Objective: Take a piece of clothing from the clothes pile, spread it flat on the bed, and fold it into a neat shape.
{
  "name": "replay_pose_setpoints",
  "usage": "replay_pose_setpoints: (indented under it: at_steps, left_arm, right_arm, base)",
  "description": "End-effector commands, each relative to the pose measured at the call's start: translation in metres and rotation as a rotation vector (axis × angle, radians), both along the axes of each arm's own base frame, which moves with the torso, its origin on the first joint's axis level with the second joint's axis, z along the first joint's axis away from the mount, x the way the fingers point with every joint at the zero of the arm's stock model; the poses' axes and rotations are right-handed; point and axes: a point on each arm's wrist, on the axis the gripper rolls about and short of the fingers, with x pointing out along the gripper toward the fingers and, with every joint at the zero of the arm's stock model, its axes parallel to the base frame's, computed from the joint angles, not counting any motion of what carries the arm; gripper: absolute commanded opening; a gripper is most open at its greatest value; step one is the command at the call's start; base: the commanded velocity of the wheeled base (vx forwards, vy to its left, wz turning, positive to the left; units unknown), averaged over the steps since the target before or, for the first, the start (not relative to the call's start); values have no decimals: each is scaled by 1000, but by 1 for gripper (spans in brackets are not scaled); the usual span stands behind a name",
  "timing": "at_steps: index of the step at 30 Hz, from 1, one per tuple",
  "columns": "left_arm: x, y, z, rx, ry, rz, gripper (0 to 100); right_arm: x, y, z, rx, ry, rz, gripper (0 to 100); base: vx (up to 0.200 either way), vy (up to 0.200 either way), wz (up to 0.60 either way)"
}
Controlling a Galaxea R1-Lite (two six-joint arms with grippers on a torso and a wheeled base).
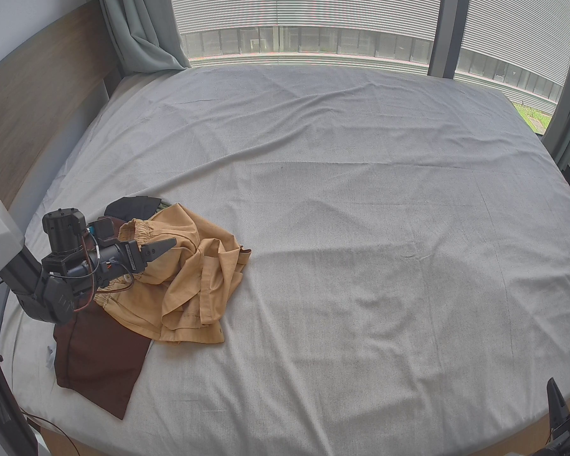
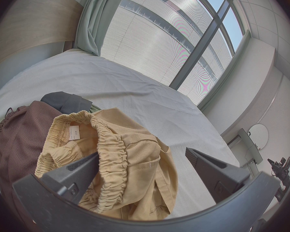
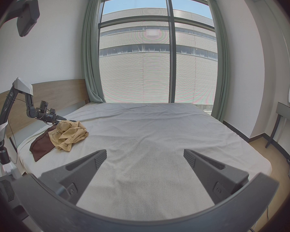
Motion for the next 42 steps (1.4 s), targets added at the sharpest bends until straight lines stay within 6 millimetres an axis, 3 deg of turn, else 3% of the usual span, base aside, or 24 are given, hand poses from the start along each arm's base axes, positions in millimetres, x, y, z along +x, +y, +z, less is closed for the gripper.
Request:
replay_pose_setpoints:
  at_steps: [1,4,5,20,30,42]
  left_arm:
    - [3,0,-1,0,-2,-1,100]
    - [4,0,-1,0,-2,1,100]
    - [4,0,-3,0,5,1,0]
    - [7,-1,-7,-17,18,-5,0]
    - [-38,-8,36,-112,-6,-26,0]
    - [-74,-8,47,-224,17,-8,0]
  right_arm:
    - [0,0,-5,-1,0,0,100]
    - [0,0,-5,-1,-1,0,100]
    - [0,0,-5,-1,0,0,100]
    - [0,0,-5,1,0,0,100]
    - [0,0,-5,1,0,0,100]
    - [0,0,-5,-1,-1,0,100]
  base:
    - [0,0,0]
    - [0,0,0]
    - [0,0,0]
    - [0,0,0]
    - [0,0,0]
    - [0,0,0]
